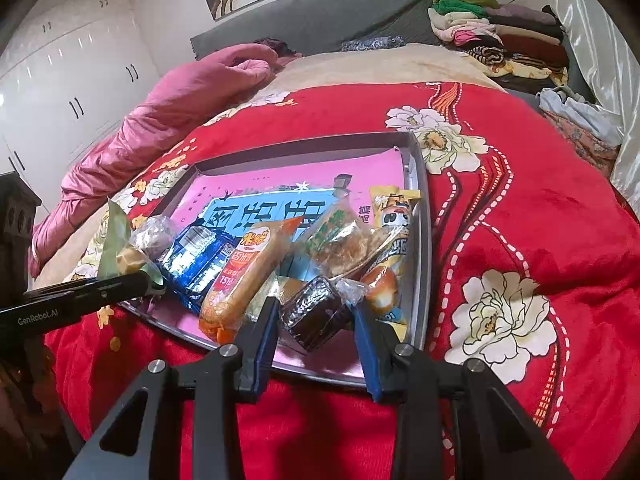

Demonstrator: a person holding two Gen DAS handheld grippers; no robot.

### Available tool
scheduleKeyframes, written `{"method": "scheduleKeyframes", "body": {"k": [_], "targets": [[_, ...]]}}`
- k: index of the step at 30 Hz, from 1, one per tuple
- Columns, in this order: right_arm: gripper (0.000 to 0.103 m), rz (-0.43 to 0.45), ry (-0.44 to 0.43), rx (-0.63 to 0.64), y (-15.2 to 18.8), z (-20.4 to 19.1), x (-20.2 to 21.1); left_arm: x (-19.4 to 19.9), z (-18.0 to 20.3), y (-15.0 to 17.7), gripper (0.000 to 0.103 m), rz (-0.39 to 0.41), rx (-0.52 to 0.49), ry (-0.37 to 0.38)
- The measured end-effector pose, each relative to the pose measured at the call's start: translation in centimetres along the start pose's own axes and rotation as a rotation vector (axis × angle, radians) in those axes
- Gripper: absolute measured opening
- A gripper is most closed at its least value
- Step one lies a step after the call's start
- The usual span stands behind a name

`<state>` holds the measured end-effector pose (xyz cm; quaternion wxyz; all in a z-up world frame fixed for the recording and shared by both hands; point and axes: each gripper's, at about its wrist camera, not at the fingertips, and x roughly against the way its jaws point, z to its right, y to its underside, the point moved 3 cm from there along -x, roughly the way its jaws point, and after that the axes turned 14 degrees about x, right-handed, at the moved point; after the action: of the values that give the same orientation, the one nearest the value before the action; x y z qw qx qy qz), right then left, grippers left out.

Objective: Organize snacks
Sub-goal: 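Lower the pale green bag into the tray with the left tool while the right tool lowers the dark candy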

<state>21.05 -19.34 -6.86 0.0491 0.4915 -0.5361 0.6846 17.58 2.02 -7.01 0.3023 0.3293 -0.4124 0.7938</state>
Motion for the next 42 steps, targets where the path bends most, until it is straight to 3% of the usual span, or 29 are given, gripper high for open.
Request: {"method": "scheduleKeyframes", "body": {"k": [20,42], "targets": [[0.043,-0.005,0.036,-0.018,-0.1,0.6,0.4,-0.1,-0.5,0.0,0.042,-0.003,0.018,0.002],[0.054,0.031,0.063,-0.008,-0.6,0.5,1.3,0.9,-0.6,-0.2,0.063,0.019,0.023,-0.020]]}}
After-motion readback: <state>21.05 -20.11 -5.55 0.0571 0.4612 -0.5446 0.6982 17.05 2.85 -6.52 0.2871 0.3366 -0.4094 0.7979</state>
